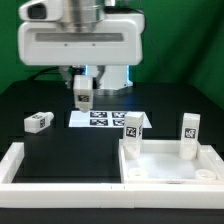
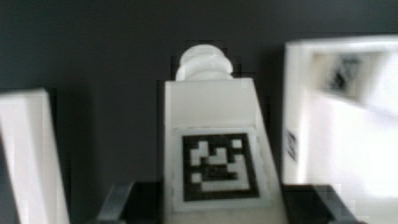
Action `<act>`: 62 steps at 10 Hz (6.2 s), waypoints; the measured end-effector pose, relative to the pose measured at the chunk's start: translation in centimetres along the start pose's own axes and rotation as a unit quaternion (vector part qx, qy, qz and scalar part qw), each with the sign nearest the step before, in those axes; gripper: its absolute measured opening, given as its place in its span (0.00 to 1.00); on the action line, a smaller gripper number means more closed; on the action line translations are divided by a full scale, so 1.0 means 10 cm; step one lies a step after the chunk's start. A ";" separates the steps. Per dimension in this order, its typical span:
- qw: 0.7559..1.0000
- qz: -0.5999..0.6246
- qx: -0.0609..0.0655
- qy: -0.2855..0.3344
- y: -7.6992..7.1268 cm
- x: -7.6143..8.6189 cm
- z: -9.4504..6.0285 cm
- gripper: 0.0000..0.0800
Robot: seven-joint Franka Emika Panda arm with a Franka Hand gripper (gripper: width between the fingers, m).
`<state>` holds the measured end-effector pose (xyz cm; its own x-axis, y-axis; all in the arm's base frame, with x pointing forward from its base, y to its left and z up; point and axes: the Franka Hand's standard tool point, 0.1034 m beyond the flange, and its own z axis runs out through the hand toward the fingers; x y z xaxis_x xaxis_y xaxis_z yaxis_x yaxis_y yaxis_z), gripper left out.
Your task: Assemble square table
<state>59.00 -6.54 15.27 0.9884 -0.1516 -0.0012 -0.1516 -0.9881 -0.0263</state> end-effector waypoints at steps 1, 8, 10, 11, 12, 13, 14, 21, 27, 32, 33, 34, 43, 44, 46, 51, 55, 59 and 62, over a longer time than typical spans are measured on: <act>0.999 0.027 0.002 0.026 -0.26 0.10 -0.01 0.36; 0.981 0.048 0.026 0.188 -1.13 0.08 0.05 0.36; 0.977 0.026 0.017 0.209 -1.42 0.21 0.14 0.36; 0.976 0.018 0.010 0.218 -1.41 0.32 0.13 0.36; 0.975 0.017 0.011 0.223 -1.47 0.39 0.13 0.36; 0.973 0.030 0.019 0.229 -1.55 0.42 0.18 0.36; 0.973 0.024 0.017 0.227 -1.55 0.42 0.20 0.36; 0.974 0.025 0.009 0.225 -1.73 0.42 0.49 0.36; 0.975 0.020 0.004 0.222 -1.76 0.46 0.62 0.36; 0.976 0.016 0.001 0.219 -1.80 0.47 0.74 0.36; 0.975 0.014 0.002 0.223 -1.81 0.47 0.75 0.36; 0.973 0.012 0.003 0.230 -1.82 0.49 0.75 0.36; 0.971 0.010 0.004 0.239 -1.81 0.49 0.76 0.81; 0.971 0.010 0.004 0.239 -1.81 0.49 0.76 0.81; 0.971 0.010 0.004 0.239 -1.81 0.49 0.76 0.81; 0.978 0.009 -0.006 0.207 -1.73 0.49 0.74 0.81; 0.997 0.026 -0.032 0.061 -1.61 0.53 0.71 0.81; 0.999 0.029 -0.021 0.038 -1.77 0.65 0.76 0.81; 0.998 0.037 -0.016 0.049 -1.82 0.59 0.86 0.81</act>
Offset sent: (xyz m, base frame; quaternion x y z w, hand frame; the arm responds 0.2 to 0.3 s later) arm -0.0028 0.0687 0.0079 -0.0258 0.1188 0.0522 0.9912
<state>67.63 10.76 7.14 0.9699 -0.2241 0.0953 -0.2253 -0.9743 0.0024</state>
